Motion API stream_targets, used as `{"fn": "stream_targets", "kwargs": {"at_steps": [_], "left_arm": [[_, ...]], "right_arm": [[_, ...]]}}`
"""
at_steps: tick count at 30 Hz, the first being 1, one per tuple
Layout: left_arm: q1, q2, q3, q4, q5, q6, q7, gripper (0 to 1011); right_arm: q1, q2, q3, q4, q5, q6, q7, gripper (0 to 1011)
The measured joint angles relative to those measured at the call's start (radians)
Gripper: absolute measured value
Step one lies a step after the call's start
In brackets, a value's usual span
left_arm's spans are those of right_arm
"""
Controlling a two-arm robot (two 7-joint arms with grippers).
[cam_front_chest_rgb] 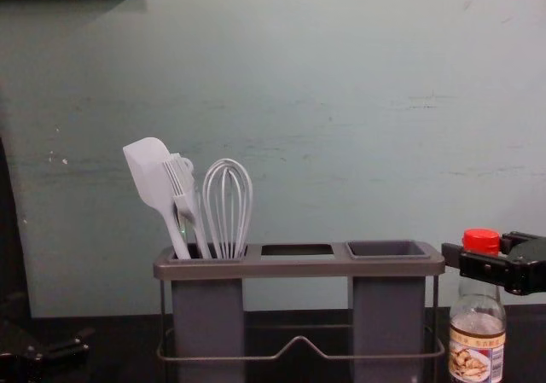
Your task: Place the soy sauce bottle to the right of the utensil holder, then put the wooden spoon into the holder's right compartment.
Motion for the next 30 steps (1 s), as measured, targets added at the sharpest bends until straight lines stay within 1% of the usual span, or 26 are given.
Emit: {"fn": "stream_targets", "kwargs": {"at_steps": [1, 3, 4, 5, 7, 10, 13, 26, 30], "left_arm": [[0.0, 0.0, 0.0, 0.0, 0.0, 0.0, 0.0, 1005], [0.0, 0.0, 0.0, 0.0, 0.0, 0.0, 0.0, 1005], [0.0, 0.0, 0.0, 0.0, 0.0, 0.0, 0.0, 1005], [0.0, 0.0, 0.0, 0.0, 0.0, 0.0, 0.0, 1005], [0.0, 0.0, 0.0, 0.0, 0.0, 0.0, 0.0, 1005], [0.0, 0.0, 0.0, 0.0, 0.0, 0.0, 0.0, 1005], [0.0, 0.0, 0.0, 0.0, 0.0, 0.0, 0.0, 1005], [0.0, 0.0, 0.0, 0.0, 0.0, 0.0, 0.0, 1005], [0.0, 0.0, 0.0, 0.0, 0.0, 0.0, 0.0, 1005]], "right_arm": [[0.0, 0.0, 0.0, 0.0, 0.0, 0.0, 0.0, 652], [0.0, 0.0, 0.0, 0.0, 0.0, 0.0, 0.0, 737], [0.0, 0.0, 0.0, 0.0, 0.0, 0.0, 0.0, 757], [0.0, 0.0, 0.0, -0.001, 0.0, 0.0, 0.0, 814], [0.0, 0.0, 0.0, -0.001, 0.0, 0.0, 0.0, 844], [0.0, 0.001, 0.0, -0.001, 0.0, 0.0, 0.0, 934], [0.0, 0.001, 0.0, -0.001, 0.0, -0.001, -0.002, 994], [0.0, 0.0, 0.0, -0.001, 0.0, -0.001, -0.001, 1002], [-0.011, 0.005, 0.007, -0.018, 0.0, -0.001, -0.002, 1002]]}}
